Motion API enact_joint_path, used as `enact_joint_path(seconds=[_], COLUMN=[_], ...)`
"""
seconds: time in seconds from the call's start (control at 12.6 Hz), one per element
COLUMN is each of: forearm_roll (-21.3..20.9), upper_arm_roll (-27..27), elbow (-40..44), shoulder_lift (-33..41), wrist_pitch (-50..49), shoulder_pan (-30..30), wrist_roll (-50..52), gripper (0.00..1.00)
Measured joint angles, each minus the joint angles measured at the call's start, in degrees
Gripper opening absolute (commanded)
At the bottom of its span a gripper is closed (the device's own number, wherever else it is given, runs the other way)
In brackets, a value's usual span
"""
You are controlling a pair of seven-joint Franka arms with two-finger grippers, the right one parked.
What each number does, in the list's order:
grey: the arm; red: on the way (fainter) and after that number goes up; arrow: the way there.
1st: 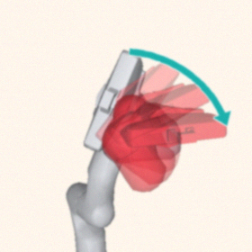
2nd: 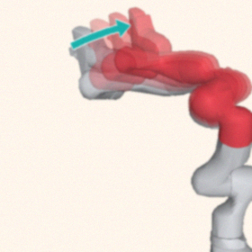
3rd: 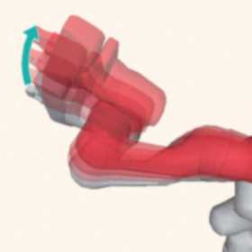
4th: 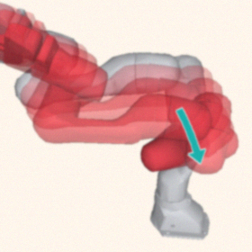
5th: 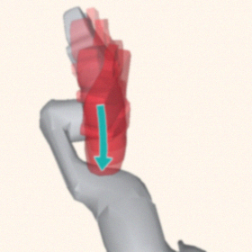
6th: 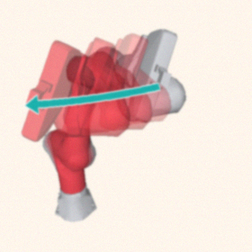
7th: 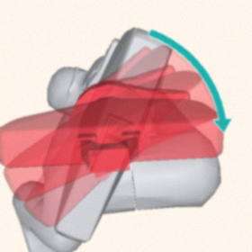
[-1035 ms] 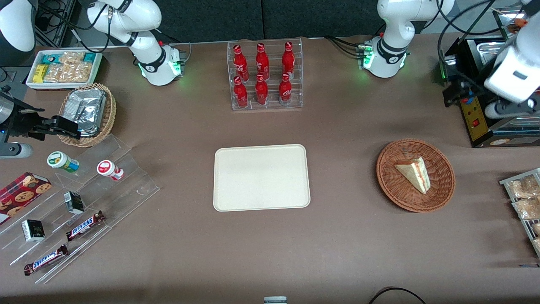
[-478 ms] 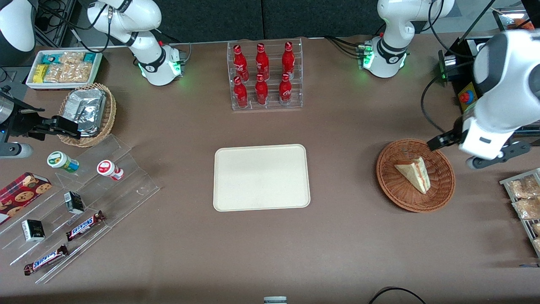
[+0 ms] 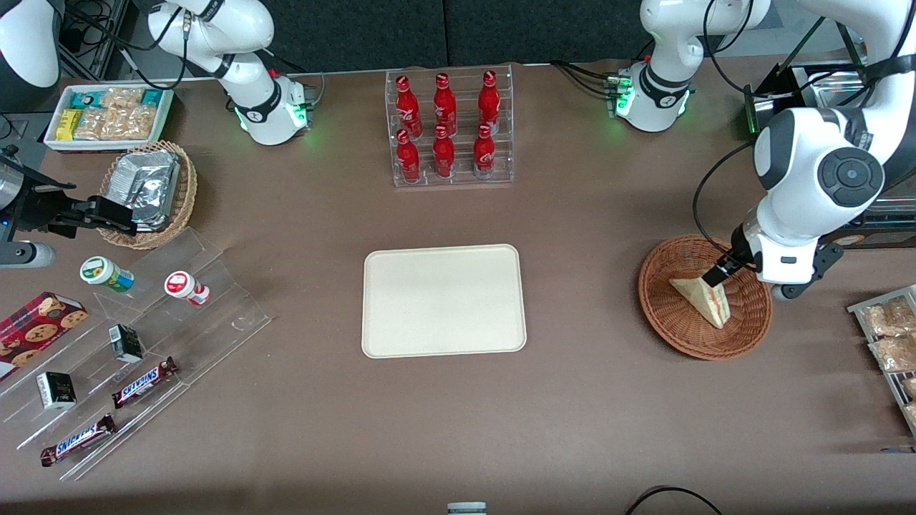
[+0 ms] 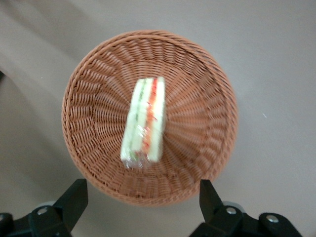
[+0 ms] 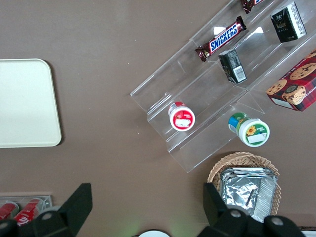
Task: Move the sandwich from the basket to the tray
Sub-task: 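Lower the left gripper and close it on the wrapped sandwich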
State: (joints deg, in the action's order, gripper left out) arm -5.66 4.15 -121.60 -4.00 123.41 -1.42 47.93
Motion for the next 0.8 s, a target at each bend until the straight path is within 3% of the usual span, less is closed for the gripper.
enact_joint_path(seconds=[0.24,0.8], forearm_roll=[0.1,3.6], upper_arm_roll=[-0.3,0.4], elbow=[-7.6,-12.1], shoulder_lift=[-0.1,-2.4], wrist_pitch=[11.4,21.6], shoulder_pan=[-2.9,-4.1], wrist_roll=[1.0,1.4], gripper=[1.00,1.00])
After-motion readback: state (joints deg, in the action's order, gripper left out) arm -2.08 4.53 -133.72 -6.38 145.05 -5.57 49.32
